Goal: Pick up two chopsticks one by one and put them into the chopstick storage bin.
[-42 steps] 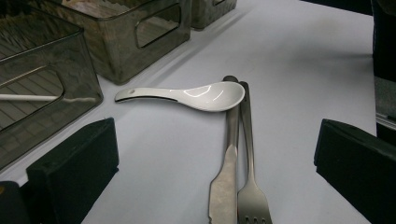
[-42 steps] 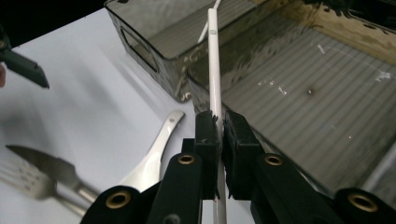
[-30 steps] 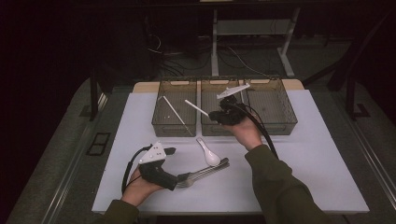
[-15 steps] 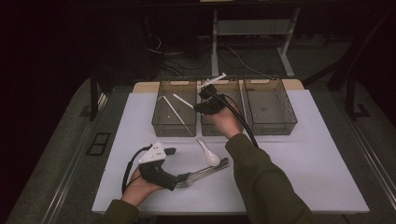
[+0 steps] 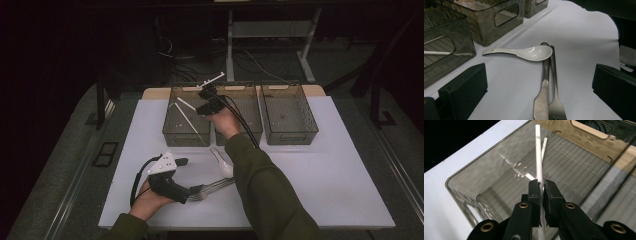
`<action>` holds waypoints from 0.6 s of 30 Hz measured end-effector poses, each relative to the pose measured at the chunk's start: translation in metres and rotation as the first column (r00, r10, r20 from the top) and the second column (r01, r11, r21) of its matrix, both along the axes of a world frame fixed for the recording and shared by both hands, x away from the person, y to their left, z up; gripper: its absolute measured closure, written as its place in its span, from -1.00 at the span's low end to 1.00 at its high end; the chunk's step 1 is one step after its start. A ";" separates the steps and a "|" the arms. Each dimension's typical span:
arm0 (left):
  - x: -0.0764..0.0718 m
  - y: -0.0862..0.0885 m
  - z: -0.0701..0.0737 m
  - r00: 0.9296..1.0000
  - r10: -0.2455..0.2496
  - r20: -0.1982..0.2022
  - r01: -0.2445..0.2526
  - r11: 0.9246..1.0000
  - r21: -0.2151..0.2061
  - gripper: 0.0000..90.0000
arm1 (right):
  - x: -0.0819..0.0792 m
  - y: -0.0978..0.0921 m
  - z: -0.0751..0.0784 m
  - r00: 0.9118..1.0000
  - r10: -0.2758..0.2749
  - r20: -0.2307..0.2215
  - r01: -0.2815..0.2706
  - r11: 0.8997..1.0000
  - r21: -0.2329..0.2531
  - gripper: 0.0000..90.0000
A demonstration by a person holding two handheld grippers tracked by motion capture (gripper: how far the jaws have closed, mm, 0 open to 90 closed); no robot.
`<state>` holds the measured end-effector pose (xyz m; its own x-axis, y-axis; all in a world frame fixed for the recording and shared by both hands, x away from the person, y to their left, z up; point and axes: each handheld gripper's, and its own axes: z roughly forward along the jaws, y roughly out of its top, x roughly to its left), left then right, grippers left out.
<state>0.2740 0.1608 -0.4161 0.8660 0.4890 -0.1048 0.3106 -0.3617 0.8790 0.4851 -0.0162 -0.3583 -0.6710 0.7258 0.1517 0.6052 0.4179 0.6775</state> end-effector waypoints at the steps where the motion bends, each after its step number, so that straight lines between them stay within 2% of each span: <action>1: 0.000 0.000 0.000 1.000 0.000 0.000 0.000 1.000 0.000 -1.00 | 0.002 0.003 0.000 1.000 -0.003 -0.003 0.003 1.000 -0.007 0.87; 8: 0.000 0.000 0.000 1.000 -0.007 0.004 0.007 1.000 -0.002 -1.00 | 0.016 0.022 -0.007 0.999 -0.031 -0.023 0.031 0.999 -0.037 0.87; 18: 0.000 -0.001 0.000 1.000 -0.015 0.004 0.015 1.000 -0.003 -1.00 | 0.023 0.042 -0.016 0.998 -0.037 -0.045 0.034 0.998 -0.052 0.86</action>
<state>0.2743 0.1594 -0.4156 0.8736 0.4757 -0.1031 0.3019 -0.3634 0.8814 0.5086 0.0262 -0.3740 -0.6377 0.7567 0.1439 0.6505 0.4290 0.6267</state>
